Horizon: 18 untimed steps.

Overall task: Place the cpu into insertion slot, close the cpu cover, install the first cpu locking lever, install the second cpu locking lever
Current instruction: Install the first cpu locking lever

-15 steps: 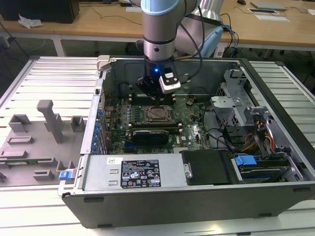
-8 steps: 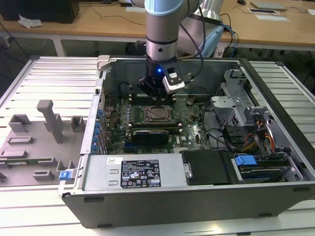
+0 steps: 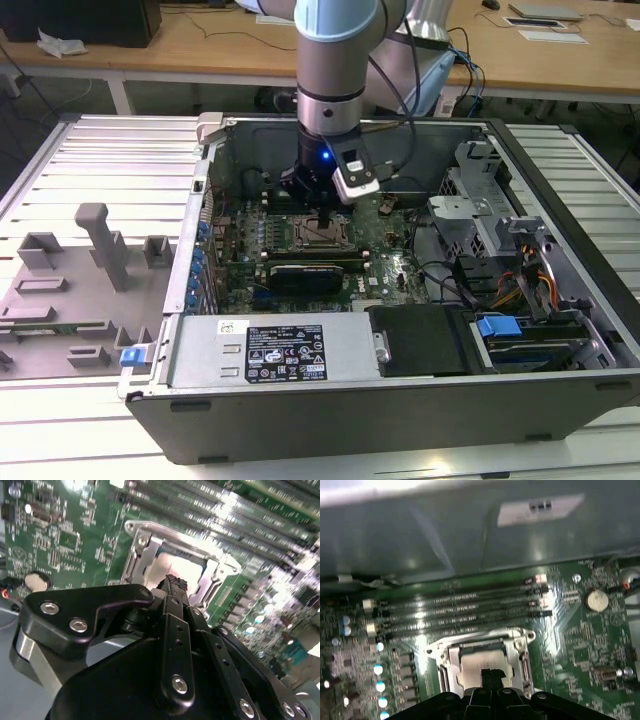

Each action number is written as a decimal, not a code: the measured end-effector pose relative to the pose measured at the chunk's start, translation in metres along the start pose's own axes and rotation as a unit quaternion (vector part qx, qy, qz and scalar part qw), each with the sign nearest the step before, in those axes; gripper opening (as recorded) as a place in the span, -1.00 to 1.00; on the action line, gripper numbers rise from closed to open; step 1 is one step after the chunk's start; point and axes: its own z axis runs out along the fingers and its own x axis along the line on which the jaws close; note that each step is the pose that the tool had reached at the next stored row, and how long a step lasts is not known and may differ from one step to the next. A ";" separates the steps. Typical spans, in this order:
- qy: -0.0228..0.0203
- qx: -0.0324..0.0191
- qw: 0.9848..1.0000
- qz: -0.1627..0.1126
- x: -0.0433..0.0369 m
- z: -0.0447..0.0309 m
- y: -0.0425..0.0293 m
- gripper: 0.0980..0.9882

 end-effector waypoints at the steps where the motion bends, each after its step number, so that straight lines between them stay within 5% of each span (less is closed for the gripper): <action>1: 0.000 0.001 1.000 0.000 -0.0004 -0.0001 -0.0030 -0.98; 5: -0.001 0.010 1.000 0.000 -0.0010 -0.0003 -0.0064 -0.98; 9: -0.002 0.012 1.000 -0.001 -0.0010 -0.0023 -0.0063 -0.98; 14: -0.002 0.013 1.000 -0.001 -0.0016 -0.0224 -0.0053 -0.98; 18: -0.002 0.013 1.000 -0.001 -0.0018 -0.0274 -0.0050 -0.98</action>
